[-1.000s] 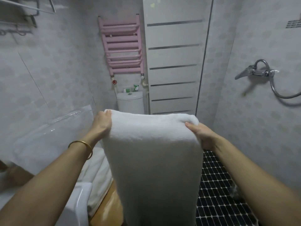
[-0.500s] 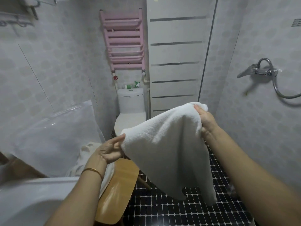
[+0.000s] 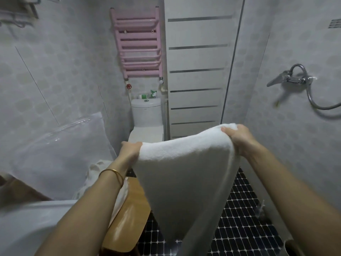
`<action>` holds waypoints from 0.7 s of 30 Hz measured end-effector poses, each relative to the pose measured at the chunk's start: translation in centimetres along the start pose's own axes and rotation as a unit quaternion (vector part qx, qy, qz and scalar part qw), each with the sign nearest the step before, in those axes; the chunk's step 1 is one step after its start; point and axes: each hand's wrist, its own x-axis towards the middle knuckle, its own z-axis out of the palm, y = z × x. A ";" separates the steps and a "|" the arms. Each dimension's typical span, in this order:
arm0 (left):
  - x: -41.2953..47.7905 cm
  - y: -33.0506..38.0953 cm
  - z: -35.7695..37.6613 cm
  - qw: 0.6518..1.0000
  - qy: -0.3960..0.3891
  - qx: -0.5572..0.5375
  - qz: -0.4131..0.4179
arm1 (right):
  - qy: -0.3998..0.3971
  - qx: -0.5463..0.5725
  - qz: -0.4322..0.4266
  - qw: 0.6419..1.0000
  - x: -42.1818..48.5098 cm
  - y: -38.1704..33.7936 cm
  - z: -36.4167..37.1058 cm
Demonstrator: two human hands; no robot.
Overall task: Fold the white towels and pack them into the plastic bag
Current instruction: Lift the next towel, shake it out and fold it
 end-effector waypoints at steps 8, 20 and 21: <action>-1.3 1.8 -2.9 0.955 -0.253 -0.150 0.023 | 0.024 -0.063 0.079 0.995 0.3 3.9 -0.6; -3.4 1.0 -2.3 0.890 -0.309 0.303 0.143 | -0.094 0.015 0.144 0.985 -0.1 1.1 -0.1; -3.4 0.8 -1.7 0.873 -0.280 0.366 0.158 | -0.096 -0.002 0.142 0.985 -0.1 1.1 0.0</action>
